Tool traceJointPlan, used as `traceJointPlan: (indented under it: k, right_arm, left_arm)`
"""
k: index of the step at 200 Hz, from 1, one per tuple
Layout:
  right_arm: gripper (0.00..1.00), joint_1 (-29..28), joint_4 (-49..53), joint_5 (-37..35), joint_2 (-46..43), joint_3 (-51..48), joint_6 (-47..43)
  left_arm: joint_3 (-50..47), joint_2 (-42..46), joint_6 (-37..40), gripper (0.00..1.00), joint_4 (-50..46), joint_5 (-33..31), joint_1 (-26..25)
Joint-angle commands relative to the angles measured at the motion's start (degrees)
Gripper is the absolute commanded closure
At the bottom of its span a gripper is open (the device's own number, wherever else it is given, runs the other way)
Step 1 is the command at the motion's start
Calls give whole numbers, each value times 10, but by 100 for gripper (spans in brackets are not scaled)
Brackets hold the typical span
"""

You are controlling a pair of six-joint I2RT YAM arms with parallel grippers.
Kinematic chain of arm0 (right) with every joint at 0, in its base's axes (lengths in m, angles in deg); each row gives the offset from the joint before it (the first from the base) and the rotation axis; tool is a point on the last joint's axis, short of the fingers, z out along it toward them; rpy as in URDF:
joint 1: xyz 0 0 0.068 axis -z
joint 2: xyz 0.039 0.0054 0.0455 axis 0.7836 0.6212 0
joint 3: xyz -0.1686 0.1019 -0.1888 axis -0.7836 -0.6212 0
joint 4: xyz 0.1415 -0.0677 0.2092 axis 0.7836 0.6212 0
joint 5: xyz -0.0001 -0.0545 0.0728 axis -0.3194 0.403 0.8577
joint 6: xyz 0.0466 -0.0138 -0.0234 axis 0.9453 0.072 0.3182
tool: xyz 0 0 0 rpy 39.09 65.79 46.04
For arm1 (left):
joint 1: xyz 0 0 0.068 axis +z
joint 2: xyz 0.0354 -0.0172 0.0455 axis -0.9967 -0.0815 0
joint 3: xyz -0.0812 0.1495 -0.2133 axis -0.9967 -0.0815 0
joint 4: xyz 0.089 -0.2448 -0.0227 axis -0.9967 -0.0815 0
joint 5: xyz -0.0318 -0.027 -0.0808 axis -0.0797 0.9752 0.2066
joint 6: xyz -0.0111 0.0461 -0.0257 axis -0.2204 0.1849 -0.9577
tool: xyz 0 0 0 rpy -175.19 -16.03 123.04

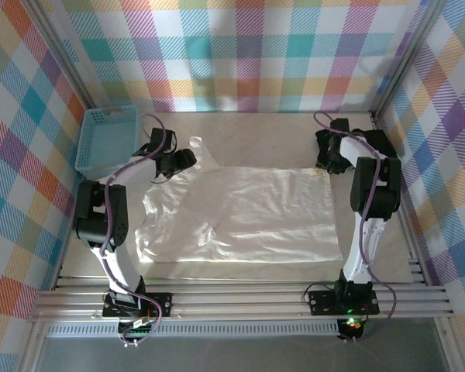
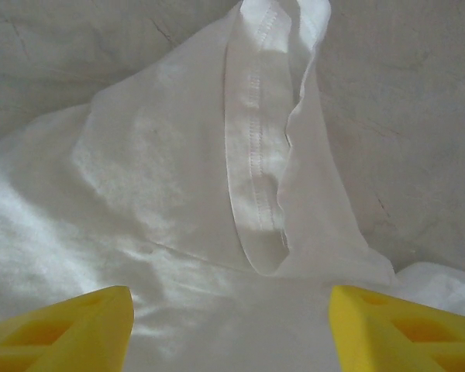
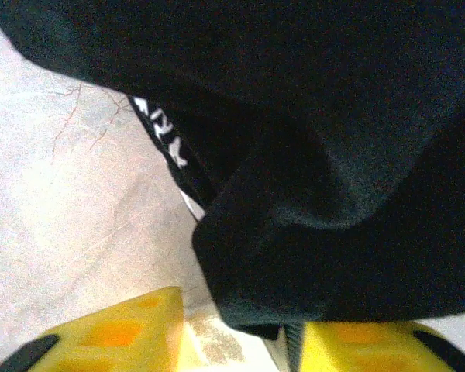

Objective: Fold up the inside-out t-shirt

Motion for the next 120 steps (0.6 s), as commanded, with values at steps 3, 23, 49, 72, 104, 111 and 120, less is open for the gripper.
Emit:
traceJointPlan:
  k: [3, 23, 49, 72, 104, 111, 120]
  right_arm:
    - [70, -1, 33, 22, 8, 11, -6]
    - [76, -1, 30, 29, -3, -1, -4]
    - [80, -1, 22, 34, -19, -20, -8]
    - [80, -1, 21, 28, -32, -28, -14]
    - [84, -1, 11, 16, -57, -43, -20]
    - [86, -1, 8, 14, -64, -47, -22]
    - [89, -1, 4, 12, -71, -52, -23]
  left_arm:
    - [44, -29, 21, 33, -37, 2, 1]
    - [73, -45, 23, 34, -46, 12, 1]
    - [97, -57, 28, 34, -56, 15, 1]
    - [108, -62, 33, 34, -65, 13, 1]
    - [111, -61, 35, 34, -69, 15, 1]
    - [113, -61, 36, 34, -70, 13, 1]
    - [114, -62, 37, 34, -71, 12, 1]
